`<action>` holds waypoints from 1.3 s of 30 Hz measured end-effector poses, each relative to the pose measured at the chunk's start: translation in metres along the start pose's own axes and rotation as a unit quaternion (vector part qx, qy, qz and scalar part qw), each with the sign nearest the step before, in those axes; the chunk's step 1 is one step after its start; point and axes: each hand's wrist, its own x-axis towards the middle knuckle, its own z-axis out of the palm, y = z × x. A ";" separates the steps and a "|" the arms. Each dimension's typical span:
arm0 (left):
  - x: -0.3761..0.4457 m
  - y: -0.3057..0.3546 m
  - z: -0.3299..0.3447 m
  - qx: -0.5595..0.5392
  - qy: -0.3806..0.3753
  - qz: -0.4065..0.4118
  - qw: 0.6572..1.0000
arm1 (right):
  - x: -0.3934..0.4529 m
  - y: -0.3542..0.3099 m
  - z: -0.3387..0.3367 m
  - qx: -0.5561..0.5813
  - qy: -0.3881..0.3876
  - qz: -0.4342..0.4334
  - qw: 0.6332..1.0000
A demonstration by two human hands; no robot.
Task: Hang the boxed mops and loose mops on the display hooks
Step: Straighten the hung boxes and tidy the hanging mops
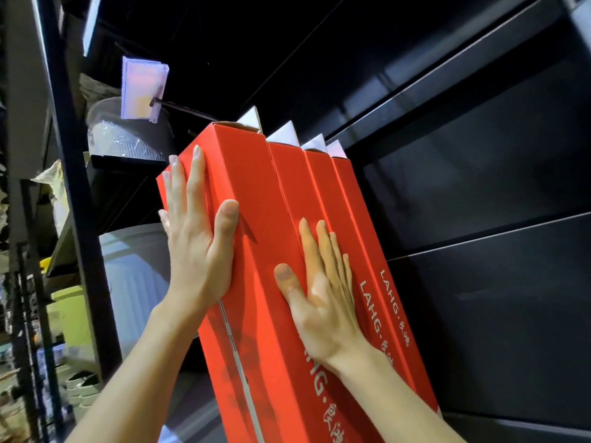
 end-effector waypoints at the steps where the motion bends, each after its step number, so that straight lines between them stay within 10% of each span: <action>1: -0.002 -0.001 -0.001 -0.004 -0.007 0.000 1.000 | -0.014 0.011 -0.012 -0.058 0.025 -0.013 0.998; 22: -0.156 0.018 0.018 -0.015 -0.024 -0.088 0.996 | -0.144 0.082 -0.010 0.017 0.025 0.130 0.991; 39: -0.303 0.047 0.030 0.002 -0.074 -0.207 0.976 | -0.328 0.152 -0.006 0.136 -0.011 0.405 0.904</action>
